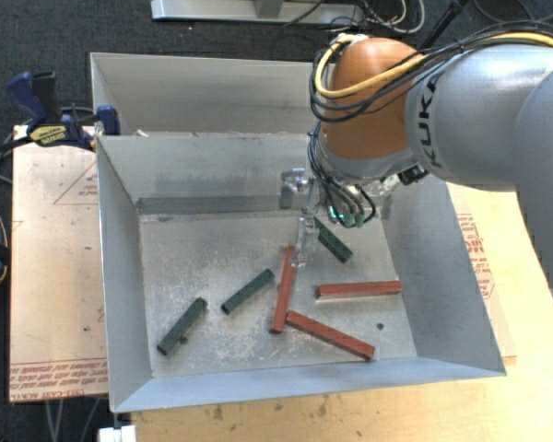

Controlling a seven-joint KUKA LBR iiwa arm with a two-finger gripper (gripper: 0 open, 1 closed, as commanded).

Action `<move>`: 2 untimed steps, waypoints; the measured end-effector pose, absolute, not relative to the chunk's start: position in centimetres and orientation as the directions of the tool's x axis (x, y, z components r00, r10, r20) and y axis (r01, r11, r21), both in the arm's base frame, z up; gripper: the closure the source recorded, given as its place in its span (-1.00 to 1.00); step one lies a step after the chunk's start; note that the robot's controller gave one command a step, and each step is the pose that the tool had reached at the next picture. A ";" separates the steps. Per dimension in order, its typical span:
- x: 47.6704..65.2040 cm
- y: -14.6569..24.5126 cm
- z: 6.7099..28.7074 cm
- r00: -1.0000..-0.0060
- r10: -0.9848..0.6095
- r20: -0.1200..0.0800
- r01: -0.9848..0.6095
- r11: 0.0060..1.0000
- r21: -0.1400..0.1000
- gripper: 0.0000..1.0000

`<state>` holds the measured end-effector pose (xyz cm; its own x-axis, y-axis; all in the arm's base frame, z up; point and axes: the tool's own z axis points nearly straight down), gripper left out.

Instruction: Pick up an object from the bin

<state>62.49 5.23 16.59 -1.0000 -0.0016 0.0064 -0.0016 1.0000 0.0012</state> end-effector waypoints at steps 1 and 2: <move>62.7 5.2 17.0 -1.000 -0.001 -0.001 -0.001 1.000 0.001 -1.00; 62.8 4.6 16.0 -0.999 -0.054 -0.007 -0.054 0.999 0.002 -1.00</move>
Offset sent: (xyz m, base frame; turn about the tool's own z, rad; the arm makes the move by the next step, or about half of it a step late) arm 0.0015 -0.0675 -0.0959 -0.3740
